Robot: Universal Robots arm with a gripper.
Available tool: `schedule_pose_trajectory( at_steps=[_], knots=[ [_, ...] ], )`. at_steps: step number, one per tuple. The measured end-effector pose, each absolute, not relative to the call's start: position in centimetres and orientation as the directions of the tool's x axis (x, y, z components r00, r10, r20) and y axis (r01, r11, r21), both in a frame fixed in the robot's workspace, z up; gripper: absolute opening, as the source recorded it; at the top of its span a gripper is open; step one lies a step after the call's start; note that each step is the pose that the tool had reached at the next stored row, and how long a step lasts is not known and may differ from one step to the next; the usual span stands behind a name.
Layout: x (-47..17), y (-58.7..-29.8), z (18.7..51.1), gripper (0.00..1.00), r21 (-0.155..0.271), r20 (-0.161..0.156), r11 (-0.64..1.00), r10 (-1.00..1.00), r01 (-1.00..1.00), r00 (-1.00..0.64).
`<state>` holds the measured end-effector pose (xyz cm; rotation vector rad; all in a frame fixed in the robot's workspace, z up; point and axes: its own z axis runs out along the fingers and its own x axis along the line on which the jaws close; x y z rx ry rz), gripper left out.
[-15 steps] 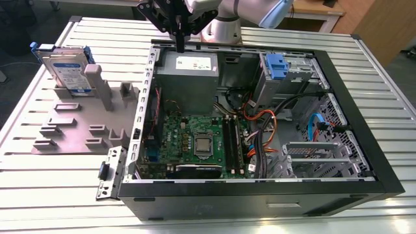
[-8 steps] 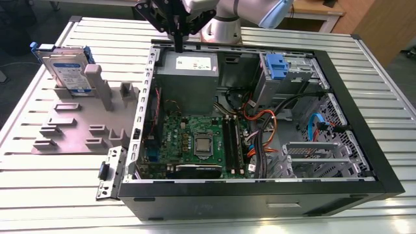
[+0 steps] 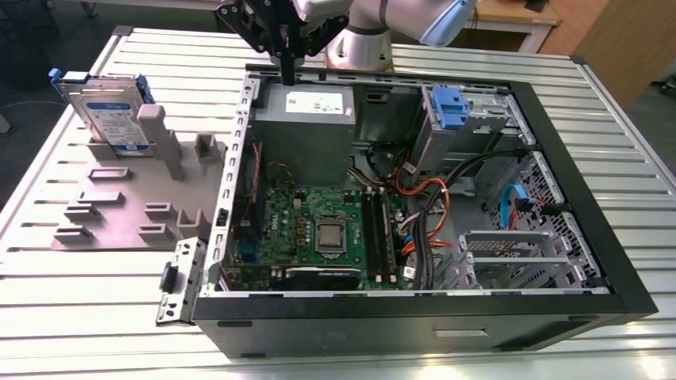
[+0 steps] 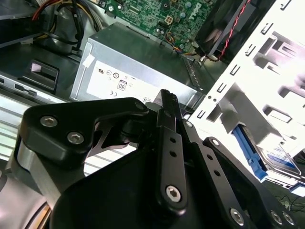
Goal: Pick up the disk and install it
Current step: 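Reach for the disk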
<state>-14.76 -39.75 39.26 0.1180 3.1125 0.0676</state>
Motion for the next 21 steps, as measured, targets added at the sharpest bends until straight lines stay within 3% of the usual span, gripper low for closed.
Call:
schedule_pose_trajectory(
  at_steps=[21],
  knots=[
    [-15.30, -39.75, 39.23, 0.11, 0.044, -0.024, 0.996, 0.076, 0.075, -0.997]
  ],
)
